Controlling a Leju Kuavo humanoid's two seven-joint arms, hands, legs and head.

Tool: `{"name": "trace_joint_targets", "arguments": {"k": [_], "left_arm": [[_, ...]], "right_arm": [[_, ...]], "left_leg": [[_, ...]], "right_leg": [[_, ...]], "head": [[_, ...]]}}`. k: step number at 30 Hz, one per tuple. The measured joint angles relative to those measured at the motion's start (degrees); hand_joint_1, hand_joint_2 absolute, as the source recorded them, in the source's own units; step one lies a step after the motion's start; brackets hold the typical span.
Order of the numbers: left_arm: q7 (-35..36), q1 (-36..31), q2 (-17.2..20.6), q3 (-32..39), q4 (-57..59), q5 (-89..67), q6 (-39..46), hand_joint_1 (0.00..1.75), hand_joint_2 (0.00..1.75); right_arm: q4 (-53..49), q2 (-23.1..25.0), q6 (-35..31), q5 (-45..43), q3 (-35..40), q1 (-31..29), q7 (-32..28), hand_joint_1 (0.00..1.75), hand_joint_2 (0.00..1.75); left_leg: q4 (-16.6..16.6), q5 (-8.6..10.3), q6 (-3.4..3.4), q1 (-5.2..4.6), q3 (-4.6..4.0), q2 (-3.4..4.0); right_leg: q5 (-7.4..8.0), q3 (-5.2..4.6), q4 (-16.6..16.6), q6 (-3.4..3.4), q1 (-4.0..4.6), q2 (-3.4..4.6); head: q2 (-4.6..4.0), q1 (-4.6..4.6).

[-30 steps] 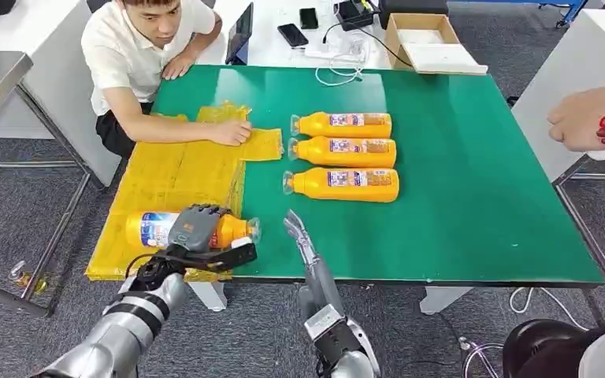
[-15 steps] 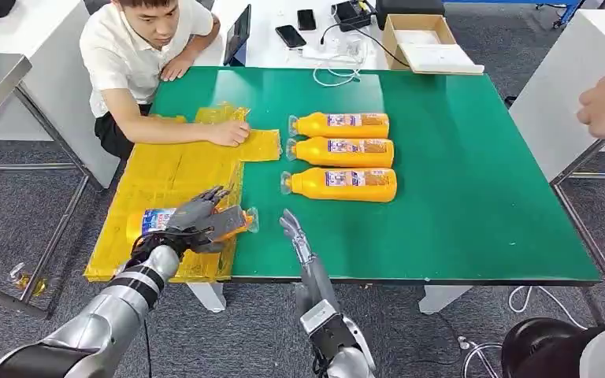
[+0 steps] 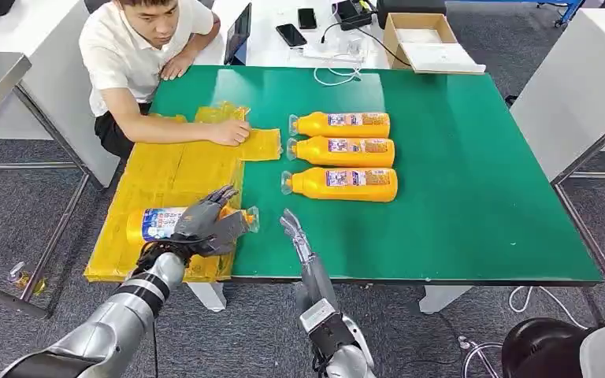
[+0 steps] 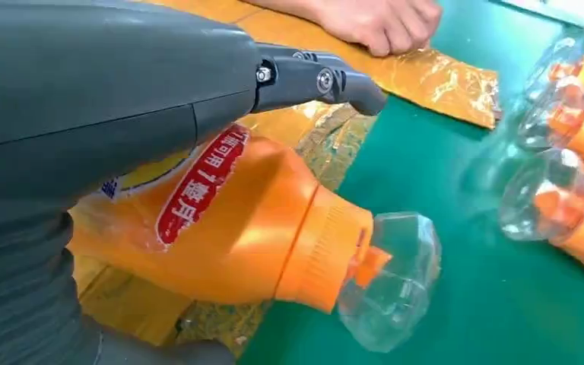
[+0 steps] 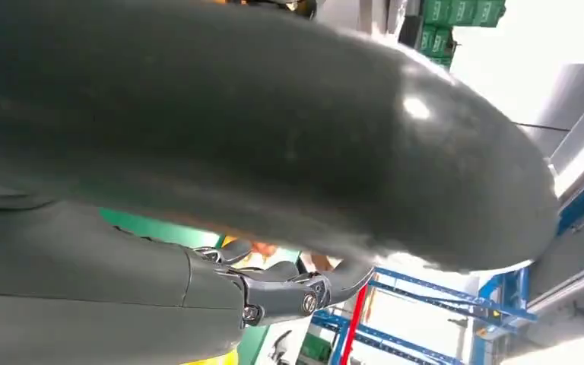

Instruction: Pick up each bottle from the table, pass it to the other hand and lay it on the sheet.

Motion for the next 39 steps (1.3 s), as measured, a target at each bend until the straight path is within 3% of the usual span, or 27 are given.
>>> {"name": "trace_joint_targets", "arguments": {"k": [5, 11, 12, 24, 27, 29, 36, 37, 39], "left_arm": [[-5.8, 7.1, -0.6, 0.7, -12.3, 13.4, 4.3, 0.00, 1.75], [-6.3, 13.3, -1.2, 1.7, -25.3, 25.2, 2.9, 0.00, 1.75], [-5.6, 14.1, -1.3, 1.9, -27.4, 29.7, 1.7, 0.00, 1.75], [-5.5, 22.8, -1.5, 1.9, -44.8, 41.5, 6.6, 0.00, 1.75], [-8.1, 28.0, -1.5, 1.5, -50.2, 30.8, 17.8, 0.00, 1.75], [-7.0, 31.7, -1.2, 0.9, -52.5, 26.9, 19.1, 0.00, 1.75], [-7.9, 39.7, -1.1, -1.1, -55.5, 23.9, 21.4, 0.00, 1.75], [-7.2, 40.2, -1.1, -1.2, -55.9, 25.6, 20.2, 0.00, 1.75], [-6.2, 41.7, -1.1, -1.2, -56.7, 31.4, 18.0, 0.00, 1.75]], "right_arm": [[0.0, -0.2, -1.7, -0.1, 0.0, 1.1, -0.4, 0.00, 0.00], [0.0, -0.4, -3.1, -0.3, 0.0, 1.9, -0.5, 0.00, 0.00], [0.0, -0.4, -3.7, -0.4, 0.0, 2.1, -0.6, 0.00, 1.75], [-3.3, -2.0, -11.8, 0.5, 1.0, 4.5, -1.1, 0.00, 1.75], [-6.0, -2.8, -18.8, 3.8, -0.4, 5.5, -2.3, 0.00, 1.75], [-7.7, -3.7, -21.3, 6.7, -1.7, 5.9, -2.2, 0.00, 1.75], [-11.2, -5.9, -20.1, 6.8, -7.8, 7.9, -1.3, 0.00, 1.75], [-11.4, -5.9, -19.8, 6.4, -8.4, 8.0, -0.9, 0.00, 0.00], [-12.1, -5.9, -16.7, 1.5, -10.7, 8.5, 1.4, 0.00, 0.00]], "left_leg": [[0.0, 0.00, 0.00, 0.00, -0.31, 0.04], [0.0, -0.01, 0.00, 0.00, -0.46, 0.02], [0.0, -0.01, 0.00, 0.00, -0.47, 0.02], [0.0, -0.03, 0.00, 0.00, -0.58, 0.04], [0.0, -0.07, -0.01, -0.01, -0.60, 0.07], [0.0, -0.09, 0.00, -0.03, -0.60, 0.02], [0.0, -0.10, 0.02, -0.06, -0.62, 0.02], [0.0, -0.10, 0.02, -0.06, -0.60, 0.03], [0.0, -0.10, 0.02, -0.05, -0.57, 0.08]], "right_leg": [[0.00, -0.30, 0.0, 0.00, 0.00, 0.01], [0.00, -0.44, 0.0, 0.00, 0.00, 0.01], [0.00, -0.46, 0.0, 0.00, 0.00, 0.01], [0.00, -0.55, 0.0, 0.01, 0.00, 0.01], [-0.01, -0.60, 0.0, 0.01, -0.02, 0.02], [-0.05, -0.62, -0.1, 0.02, -0.03, 0.01], [-0.04, -0.62, -0.1, 0.02, -0.03, 0.01], [-0.04, -0.60, -0.1, 0.02, -0.03, 0.01], [-0.03, -0.60, -0.1, 0.03, -0.03, 0.01]], "head": [[0.00, 0.00], [0.00, 0.02], [0.00, 0.02], [0.00, 0.02], [0.00, 0.00], [0.00, 0.02], [0.00, 0.02], [0.00, 0.00], [0.00, -0.02]]}}
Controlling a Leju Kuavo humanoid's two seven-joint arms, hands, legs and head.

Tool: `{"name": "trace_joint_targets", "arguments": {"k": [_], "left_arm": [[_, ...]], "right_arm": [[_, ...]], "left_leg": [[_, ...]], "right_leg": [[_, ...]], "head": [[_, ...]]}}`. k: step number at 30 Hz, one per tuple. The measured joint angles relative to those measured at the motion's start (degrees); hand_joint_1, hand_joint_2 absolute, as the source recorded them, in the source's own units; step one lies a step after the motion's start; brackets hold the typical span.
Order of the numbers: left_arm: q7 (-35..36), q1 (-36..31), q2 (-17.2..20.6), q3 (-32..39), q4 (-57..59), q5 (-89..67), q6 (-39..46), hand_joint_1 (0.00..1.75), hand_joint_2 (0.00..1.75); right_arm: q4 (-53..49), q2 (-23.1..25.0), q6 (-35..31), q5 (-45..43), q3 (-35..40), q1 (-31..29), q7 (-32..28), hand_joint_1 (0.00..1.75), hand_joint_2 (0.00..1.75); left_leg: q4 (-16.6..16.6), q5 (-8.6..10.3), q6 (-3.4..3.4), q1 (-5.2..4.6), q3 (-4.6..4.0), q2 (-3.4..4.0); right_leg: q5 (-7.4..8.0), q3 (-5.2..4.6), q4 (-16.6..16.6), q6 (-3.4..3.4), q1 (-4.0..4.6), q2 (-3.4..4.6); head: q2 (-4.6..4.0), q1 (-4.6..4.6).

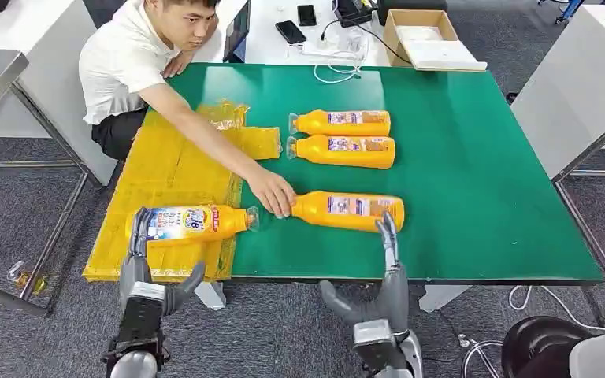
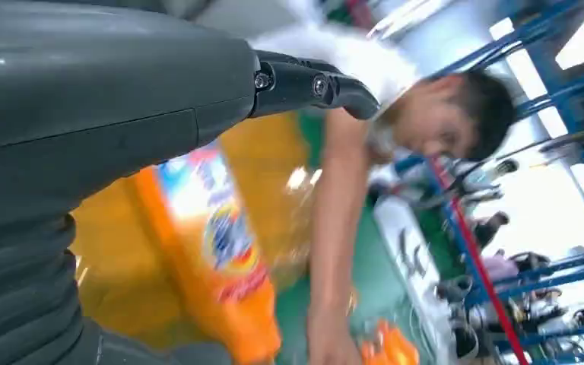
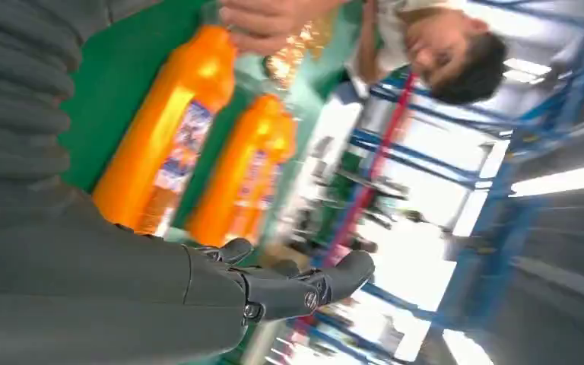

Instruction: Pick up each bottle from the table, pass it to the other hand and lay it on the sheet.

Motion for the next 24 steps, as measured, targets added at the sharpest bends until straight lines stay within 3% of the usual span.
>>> {"name": "trace_joint_targets", "arguments": {"k": [3, 4, 8, 11, 13, 16, 24], "left_arm": [[-0.5, 1.9, 0.0, -0.1, -0.6, -0.4, 2.0, 0.00, 1.75], [-0.6, 2.4, 0.0, -0.2, -0.9, -0.8, 2.9, 0.00, 1.75], [-0.7, 3.7, 0.0, -0.2, -2.0, -1.1, 4.4, 0.00, 1.75], [0.0, 4.1, 0.1, -0.4, -2.8, -1.1, 4.4, 0.00, 1.75], [0.2, 4.1, 0.2, -0.8, -3.1, -1.3, 4.2, 0.00, 1.75], [0.2, 3.6, 0.3, -1.4, -3.1, 0.0, 2.6, 0.00, 1.75], [-0.7, -2.4, -1.1, -1.9, 2.8, 3.0, -1.6, 0.00, 1.75]], "right_arm": [[-0.4, 0.3, 2.9, -4.0, -4.5, 0.5, 2.7, 0.00, 0.00], [-0.4, 0.5, 2.9, -4.0, -6.0, 0.5, 3.0, 0.00, 1.75], [-0.4, 1.4, -0.8, 0.6, -9.8, 0.5, 3.4, 0.00, 1.75], [0.1, 0.7, -11.0, 17.5, -10.1, 0.1, 3.3, 0.00, 1.75], [0.9, -0.2, -14.0, 24.2, -10.1, -0.4, 3.9, 0.00, 1.75], [3.8, -2.1, -13.8, 26.8, -10.1, -2.3, 5.4, 0.00, 1.75], [23.7, -7.9, -12.2, 29.6, -11.6, -14.0, 6.4, 0.00, 1.75]], "left_leg": [[0.0, 0.01, -0.01, 0.01, -0.01, -0.05], [0.0, 0.01, -0.01, 0.01, -0.01, -0.03], [0.0, 0.01, -0.01, 0.01, -0.03, -0.03], [0.0, 0.01, -0.01, 0.01, -0.03, -0.03], [0.0, 0.01, 0.00, 0.00, -0.02, -0.04], [0.0, 0.02, 0.01, 0.00, -0.02, -0.03], [0.0, 0.21, 0.25, -0.11, -0.02, -0.05]], "right_leg": [[0.00, 0.01, 0.0, 0.00, 0.00, -0.01], [0.00, 0.01, 0.0, 0.00, 0.00, -0.01], [0.00, 0.00, 0.0, 0.00, 0.00, 0.00], [0.00, 0.00, 0.0, 0.00, 0.00, -0.01], [0.00, 0.02, 0.0, 0.00, 0.00, -0.01], [0.02, 0.01, 0.0, 0.01, 0.00, -0.01], [0.23, 0.05, 0.0, 0.22, -0.11, -0.02]], "head": [[0.00, 0.02], [0.00, 0.04], [0.00, 0.02], [0.00, 0.02], [0.00, 0.02], [0.00, 0.02], [0.00, 0.04]]}}
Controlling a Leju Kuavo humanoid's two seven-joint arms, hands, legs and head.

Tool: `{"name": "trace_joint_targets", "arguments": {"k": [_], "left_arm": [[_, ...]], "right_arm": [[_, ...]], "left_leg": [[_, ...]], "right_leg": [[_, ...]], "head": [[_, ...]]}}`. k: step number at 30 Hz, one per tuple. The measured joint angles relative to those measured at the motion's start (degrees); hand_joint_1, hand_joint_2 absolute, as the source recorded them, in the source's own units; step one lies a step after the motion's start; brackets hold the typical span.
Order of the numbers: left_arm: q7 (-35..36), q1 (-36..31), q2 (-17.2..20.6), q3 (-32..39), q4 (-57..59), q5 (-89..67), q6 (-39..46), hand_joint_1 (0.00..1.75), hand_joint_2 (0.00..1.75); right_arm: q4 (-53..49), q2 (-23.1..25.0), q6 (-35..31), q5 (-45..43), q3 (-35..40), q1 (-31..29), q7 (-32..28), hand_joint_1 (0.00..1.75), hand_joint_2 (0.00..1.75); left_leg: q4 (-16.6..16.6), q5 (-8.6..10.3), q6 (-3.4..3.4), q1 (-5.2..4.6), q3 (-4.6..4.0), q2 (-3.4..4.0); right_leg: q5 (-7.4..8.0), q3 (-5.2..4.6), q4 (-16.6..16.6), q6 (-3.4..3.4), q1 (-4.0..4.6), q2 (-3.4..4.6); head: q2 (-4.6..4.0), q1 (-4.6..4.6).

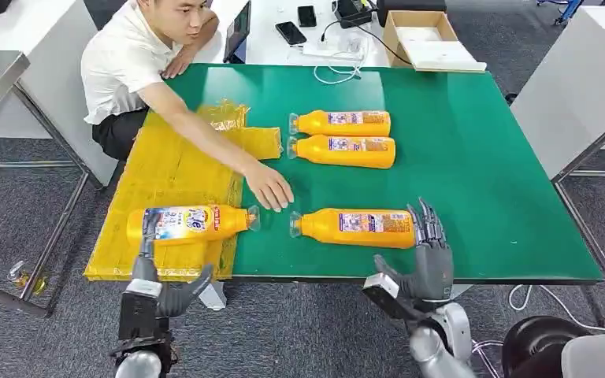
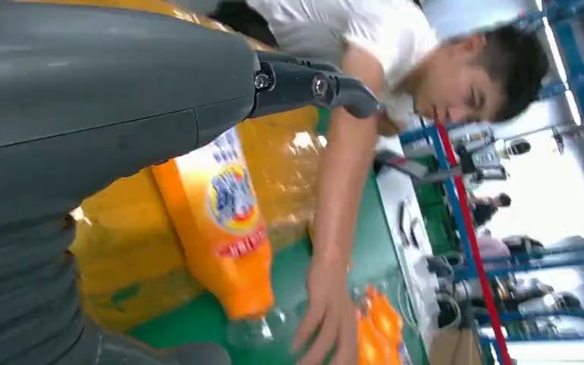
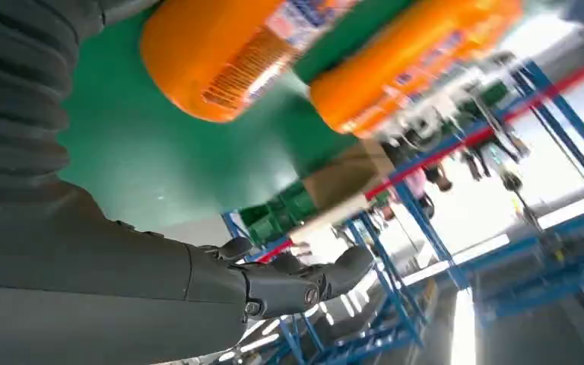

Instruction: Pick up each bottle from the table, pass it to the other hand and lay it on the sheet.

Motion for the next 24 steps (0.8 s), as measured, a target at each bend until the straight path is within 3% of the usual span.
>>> {"name": "trace_joint_targets", "arguments": {"k": [9, 19, 24], "left_arm": [[-0.3, -1.5, -0.9, -0.9, 2.1, -0.4, -1.6, 0.00, 1.75], [0.4, -2.8, -1.6, -2.4, 3.5, -1.2, -2.2, 0.00, 1.75], [1.4, -3.7, -1.7, -3.3, 4.0, -1.6, -3.2, 0.00, 1.75]], "right_arm": [[11.7, -1.4, 1.2, 4.4, -0.3, -6.3, 2.4, 0.00, 1.75], [23.7, -1.8, 3.1, 10.6, 1.5, -12.9, 8.7, 0.00, 1.75], [28.4, -1.9, 7.2, 14.3, 3.3, -16.7, 13.4, 0.00, 1.75]], "left_leg": [[0.0, -0.01, 0.00, 0.01, -0.09, 0.01], [0.0, 0.00, 0.00, -0.01, -0.09, -0.01], [0.0, 0.00, 0.00, 0.00, -0.05, 0.03]], "right_leg": [[-0.02, -0.06, 0.0, 0.01, 0.01, 0.00], [-0.02, -0.05, 0.0, 0.02, -0.01, 0.00], [-0.02, -0.06, 0.0, 0.01, 0.00, 0.01]], "head": [[0.00, -0.04], [0.00, -0.04], [0.00, -0.04]]}}
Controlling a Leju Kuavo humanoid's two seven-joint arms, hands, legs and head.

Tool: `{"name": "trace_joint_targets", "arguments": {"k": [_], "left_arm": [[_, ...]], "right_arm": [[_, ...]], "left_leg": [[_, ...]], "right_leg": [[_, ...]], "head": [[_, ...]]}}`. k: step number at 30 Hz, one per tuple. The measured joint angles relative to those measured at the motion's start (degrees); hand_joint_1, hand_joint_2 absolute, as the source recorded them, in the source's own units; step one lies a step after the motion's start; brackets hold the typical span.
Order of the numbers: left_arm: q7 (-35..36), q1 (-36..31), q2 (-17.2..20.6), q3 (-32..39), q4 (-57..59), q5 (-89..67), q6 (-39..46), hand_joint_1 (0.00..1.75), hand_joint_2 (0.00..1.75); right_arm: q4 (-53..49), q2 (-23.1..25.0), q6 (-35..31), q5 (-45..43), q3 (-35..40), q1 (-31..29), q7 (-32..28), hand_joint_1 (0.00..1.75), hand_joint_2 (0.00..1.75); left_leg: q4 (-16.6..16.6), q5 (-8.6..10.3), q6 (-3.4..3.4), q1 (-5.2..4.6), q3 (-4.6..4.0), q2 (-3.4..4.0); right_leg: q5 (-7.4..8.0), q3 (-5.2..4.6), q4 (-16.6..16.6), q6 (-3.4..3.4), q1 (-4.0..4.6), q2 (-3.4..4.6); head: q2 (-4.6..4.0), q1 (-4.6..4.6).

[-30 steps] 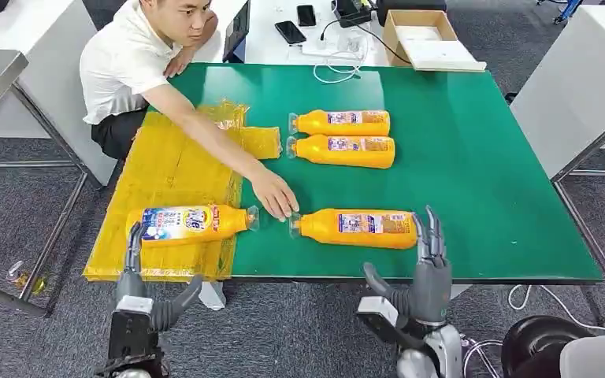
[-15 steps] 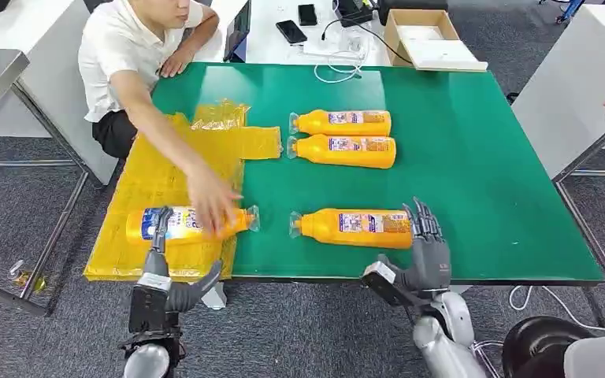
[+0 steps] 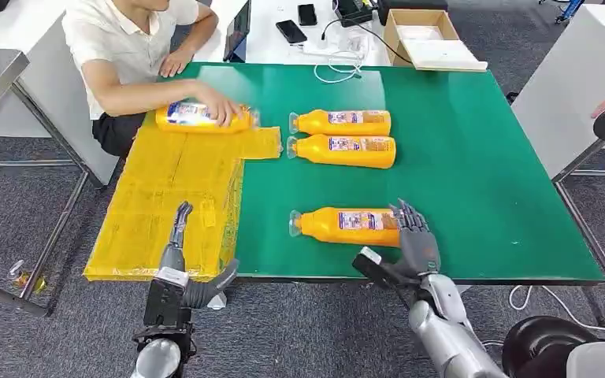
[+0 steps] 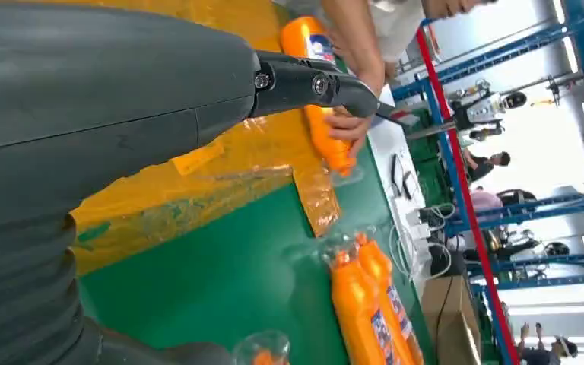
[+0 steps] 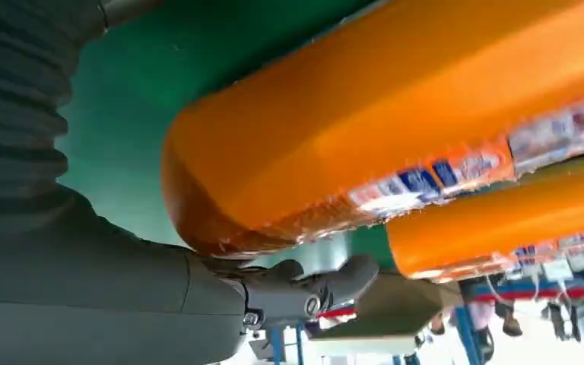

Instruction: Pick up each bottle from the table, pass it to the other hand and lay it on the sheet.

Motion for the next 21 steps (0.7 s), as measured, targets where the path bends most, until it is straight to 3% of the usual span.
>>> {"name": "trace_joint_targets", "arguments": {"k": [5, 12, 21], "left_arm": [[0.3, -0.5, 0.0, -0.7, 0.2, -0.3, -0.5, 0.00, 1.75], [1.8, -1.9, 0.0, -1.9, 0.8, -0.5, -1.7, 0.00, 1.75], [2.4, -1.9, 0.0, -3.0, 0.7, -0.6, -2.5, 0.00, 1.75]], "right_arm": [[2.4, -0.1, 1.5, 1.4, 1.2, -2.5, 1.8, 0.00, 1.75], [5.2, 0.1, 5.7, 9.0, 5.6, -6.6, 9.5, 0.00, 1.75], [6.7, 0.0, 8.0, 10.1, 8.0, -8.1, 12.4, 0.00, 1.75]], "left_leg": [[0.0, 0.00, 0.00, 0.00, 0.04, -0.01], [0.0, 0.01, 0.00, 0.00, 0.20, 0.03], [0.0, 0.00, 0.00, 0.00, 0.37, 0.03]], "right_leg": [[0.00, 0.05, 0.0, 0.00, 0.00, 0.00], [0.01, 0.17, 0.0, 0.00, 0.00, 0.00], [0.01, 0.30, 0.0, 0.00, 0.00, 0.00]], "head": [[0.00, 0.00], [0.00, 0.00], [0.00, 0.00]]}}
